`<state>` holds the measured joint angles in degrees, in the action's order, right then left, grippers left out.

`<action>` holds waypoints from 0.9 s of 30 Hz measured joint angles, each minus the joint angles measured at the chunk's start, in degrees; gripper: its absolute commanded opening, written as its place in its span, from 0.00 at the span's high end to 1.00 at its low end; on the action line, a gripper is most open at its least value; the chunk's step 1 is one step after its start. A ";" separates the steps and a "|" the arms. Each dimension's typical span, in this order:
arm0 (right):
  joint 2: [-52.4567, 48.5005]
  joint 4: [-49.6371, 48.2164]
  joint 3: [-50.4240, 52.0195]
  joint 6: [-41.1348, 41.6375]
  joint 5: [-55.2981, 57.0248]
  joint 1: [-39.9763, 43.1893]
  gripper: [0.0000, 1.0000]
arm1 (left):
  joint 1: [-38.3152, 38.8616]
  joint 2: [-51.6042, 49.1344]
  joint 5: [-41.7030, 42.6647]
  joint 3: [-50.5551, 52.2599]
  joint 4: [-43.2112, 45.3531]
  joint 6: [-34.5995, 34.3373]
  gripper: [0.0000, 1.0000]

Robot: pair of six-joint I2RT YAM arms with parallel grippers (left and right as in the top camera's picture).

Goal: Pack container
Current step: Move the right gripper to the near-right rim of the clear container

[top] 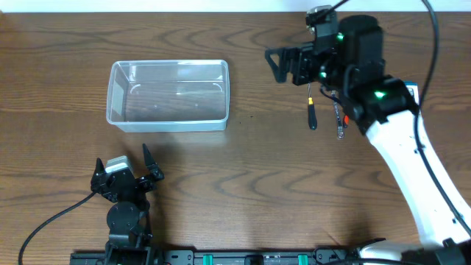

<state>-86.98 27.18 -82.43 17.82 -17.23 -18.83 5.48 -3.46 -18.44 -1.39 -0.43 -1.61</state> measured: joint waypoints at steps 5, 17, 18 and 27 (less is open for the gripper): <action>-6.78 3.56 -2.73 5.09 5.77 -6.14 0.01 | 0.00 0.00 0.00 0.00 0.00 0.00 0.02; -12.02 0.63 -5.64 8.39 10.99 -14.69 0.08 | 0.00 0.00 0.00 0.00 0.00 0.00 0.02; -12.57 0.44 -5.88 8.94 11.28 -14.82 0.08 | 0.00 0.00 0.00 0.00 0.00 0.00 0.02; -25.90 -0.74 -6.36 12.90 12.15 -16.72 0.11 | 0.00 0.00 0.00 0.00 0.00 0.00 0.02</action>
<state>-112.88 26.44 -88.79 30.72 -5.08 -35.55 5.48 -3.46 -18.44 -1.39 -0.43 -1.61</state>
